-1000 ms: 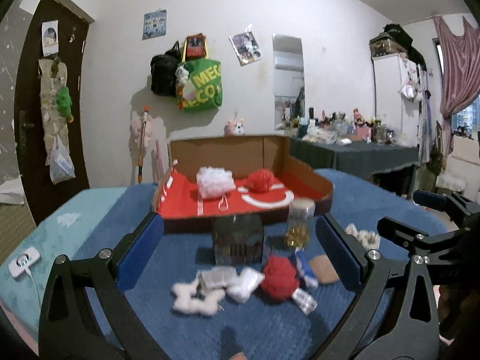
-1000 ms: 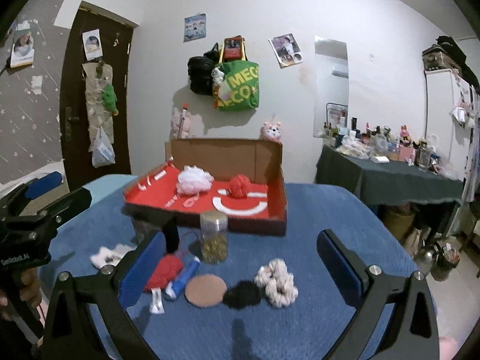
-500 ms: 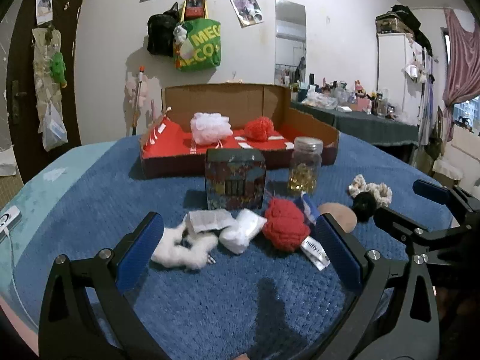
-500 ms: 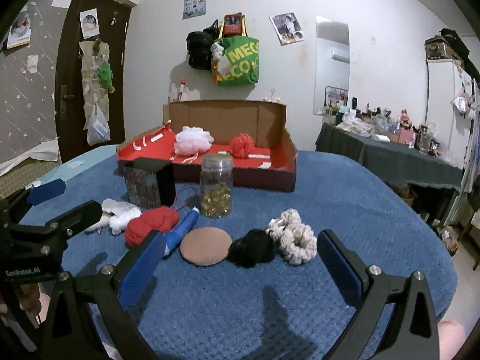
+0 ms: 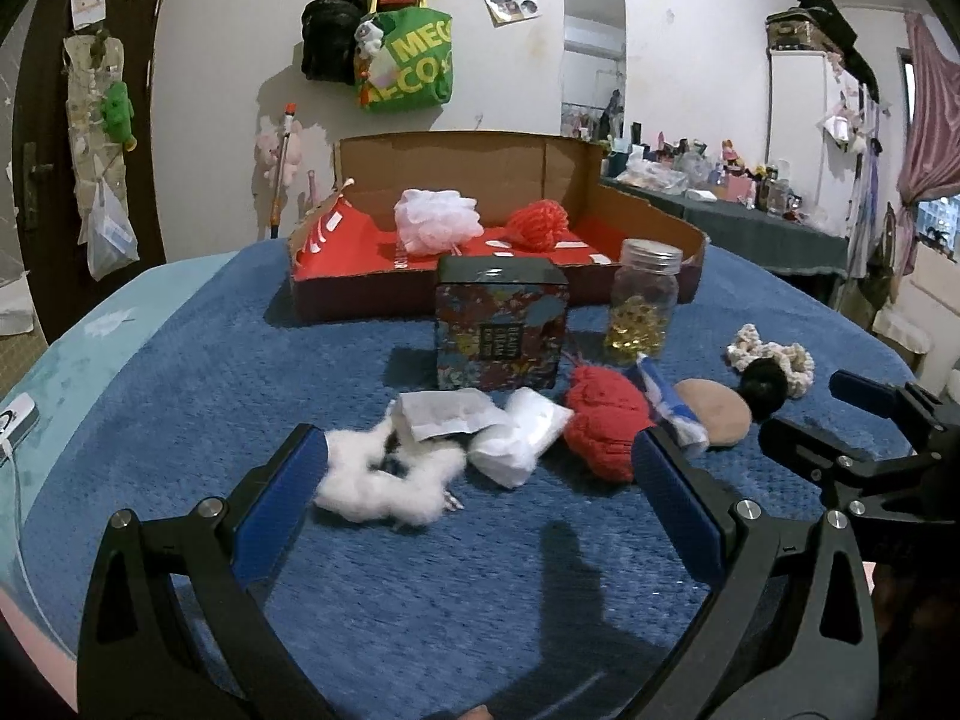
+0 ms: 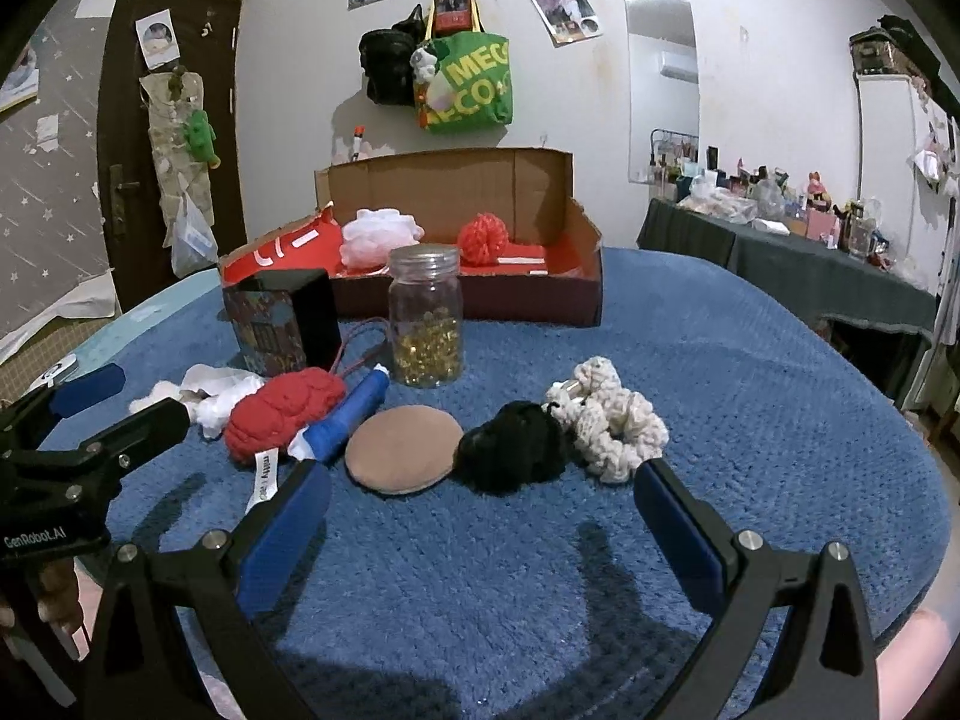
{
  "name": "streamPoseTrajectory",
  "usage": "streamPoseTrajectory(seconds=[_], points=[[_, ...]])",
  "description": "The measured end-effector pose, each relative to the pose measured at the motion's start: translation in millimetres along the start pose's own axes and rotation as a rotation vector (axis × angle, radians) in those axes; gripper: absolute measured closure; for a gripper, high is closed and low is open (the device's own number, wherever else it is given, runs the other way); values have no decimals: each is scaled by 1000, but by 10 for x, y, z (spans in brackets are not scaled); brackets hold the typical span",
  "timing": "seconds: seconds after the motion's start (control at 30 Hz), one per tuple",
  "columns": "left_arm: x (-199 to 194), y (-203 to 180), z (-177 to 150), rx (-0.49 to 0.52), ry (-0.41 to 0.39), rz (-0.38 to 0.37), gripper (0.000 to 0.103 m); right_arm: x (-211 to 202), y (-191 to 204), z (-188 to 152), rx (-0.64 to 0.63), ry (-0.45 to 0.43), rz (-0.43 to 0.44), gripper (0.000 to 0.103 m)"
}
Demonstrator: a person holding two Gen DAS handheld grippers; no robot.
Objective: Organize soft objects
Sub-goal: 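Move the left tool to the white fluffy scrunchie while the right approaches the tan felt pad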
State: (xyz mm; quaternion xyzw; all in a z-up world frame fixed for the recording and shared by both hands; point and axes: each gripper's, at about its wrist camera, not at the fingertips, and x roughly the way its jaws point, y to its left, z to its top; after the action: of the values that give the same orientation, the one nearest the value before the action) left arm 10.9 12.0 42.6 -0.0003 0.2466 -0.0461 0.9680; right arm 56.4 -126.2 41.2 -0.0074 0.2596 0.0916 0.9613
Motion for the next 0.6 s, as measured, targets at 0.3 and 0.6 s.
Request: streamPoseTrajectory(seconds=[0.3, 0.6], points=[[87, 269, 72, -22, 32, 24, 0, 166, 37, 57, 11, 31, 45, 0], [151, 524, 124, -29, 82, -3, 0, 273, 133, 161, -8, 38, 78, 0]])
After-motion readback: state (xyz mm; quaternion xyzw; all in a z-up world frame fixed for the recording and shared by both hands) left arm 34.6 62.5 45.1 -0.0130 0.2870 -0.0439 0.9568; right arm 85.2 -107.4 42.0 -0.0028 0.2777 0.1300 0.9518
